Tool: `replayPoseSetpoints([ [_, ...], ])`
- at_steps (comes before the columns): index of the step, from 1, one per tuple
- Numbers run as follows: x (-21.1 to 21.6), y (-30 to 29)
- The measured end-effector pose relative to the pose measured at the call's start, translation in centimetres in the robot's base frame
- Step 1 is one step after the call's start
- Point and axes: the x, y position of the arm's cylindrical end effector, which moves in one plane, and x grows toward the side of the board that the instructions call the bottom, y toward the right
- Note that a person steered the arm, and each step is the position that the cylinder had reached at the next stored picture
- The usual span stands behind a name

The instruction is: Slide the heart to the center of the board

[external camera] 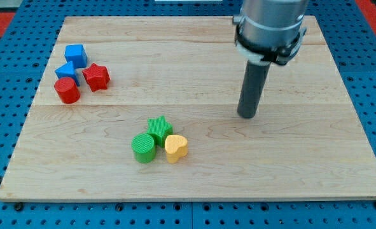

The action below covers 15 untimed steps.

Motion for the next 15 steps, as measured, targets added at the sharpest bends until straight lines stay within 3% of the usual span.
replayPoseSetpoints([
  [1,0.3,-0.2],
  [2,6.5,0.1],
  [3,11.2,-5.5],
  [4,8.4,-9.5],
  [5,4.4,-8.0],
  [6,7.3,-5.6],
  [8,9.4,-14.4],
  [9,7.0,-15.6],
  [11,5.0,-7.8],
  [13,-3.7,-3.4],
  [14,-7.9,-5.8],
  [15,-7.1,-7.3],
])
